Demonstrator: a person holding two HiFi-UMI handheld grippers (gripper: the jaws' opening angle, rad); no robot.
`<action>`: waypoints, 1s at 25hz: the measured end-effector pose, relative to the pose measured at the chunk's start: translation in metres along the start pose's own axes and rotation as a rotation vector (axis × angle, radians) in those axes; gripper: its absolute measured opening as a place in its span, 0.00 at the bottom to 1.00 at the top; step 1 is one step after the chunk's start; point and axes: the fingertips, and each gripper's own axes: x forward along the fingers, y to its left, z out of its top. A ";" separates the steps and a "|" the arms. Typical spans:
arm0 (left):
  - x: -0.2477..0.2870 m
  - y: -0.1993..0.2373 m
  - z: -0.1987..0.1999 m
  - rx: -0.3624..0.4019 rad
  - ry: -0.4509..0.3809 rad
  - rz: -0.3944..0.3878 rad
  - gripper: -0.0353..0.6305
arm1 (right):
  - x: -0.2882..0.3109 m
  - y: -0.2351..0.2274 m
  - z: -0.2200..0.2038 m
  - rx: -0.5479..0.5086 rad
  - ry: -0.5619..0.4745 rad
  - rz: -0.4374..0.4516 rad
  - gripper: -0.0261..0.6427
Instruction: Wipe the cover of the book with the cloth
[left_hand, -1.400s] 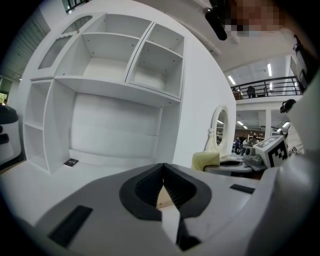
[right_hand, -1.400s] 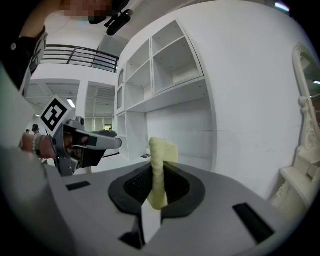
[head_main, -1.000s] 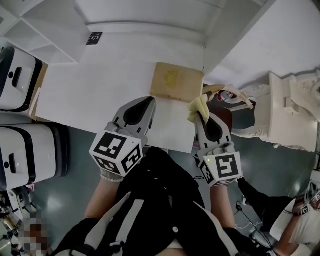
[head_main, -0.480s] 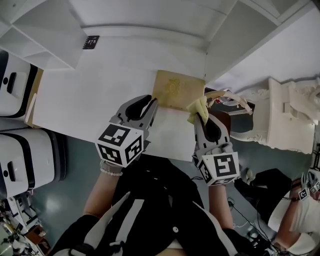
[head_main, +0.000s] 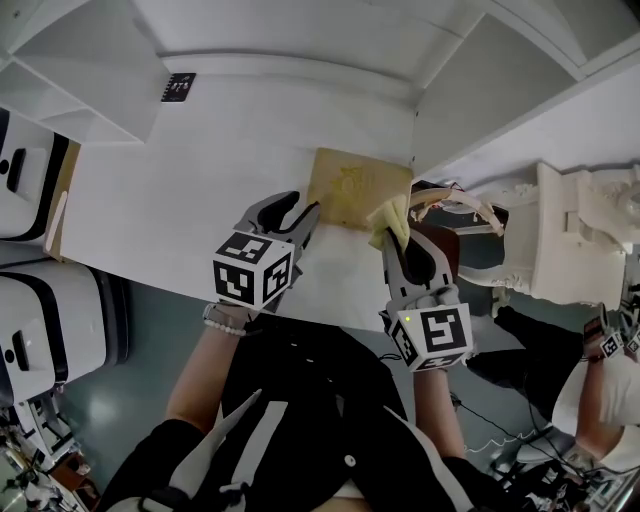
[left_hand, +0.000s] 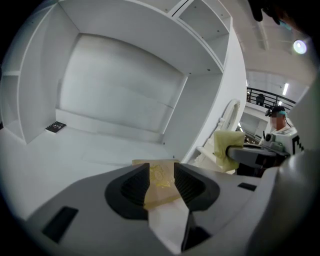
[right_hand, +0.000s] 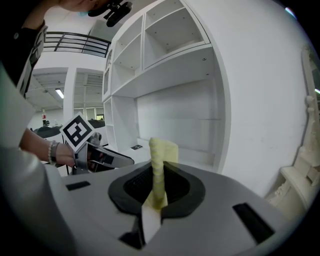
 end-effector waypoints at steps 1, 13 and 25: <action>0.004 0.003 -0.004 0.000 0.015 0.002 0.26 | 0.002 0.001 -0.001 0.000 0.003 0.001 0.09; 0.044 0.031 -0.046 -0.013 0.174 0.029 0.27 | 0.027 0.003 -0.029 0.020 0.081 -0.002 0.09; 0.078 0.049 -0.089 -0.143 0.285 0.028 0.27 | 0.044 0.003 -0.051 0.023 0.150 0.001 0.09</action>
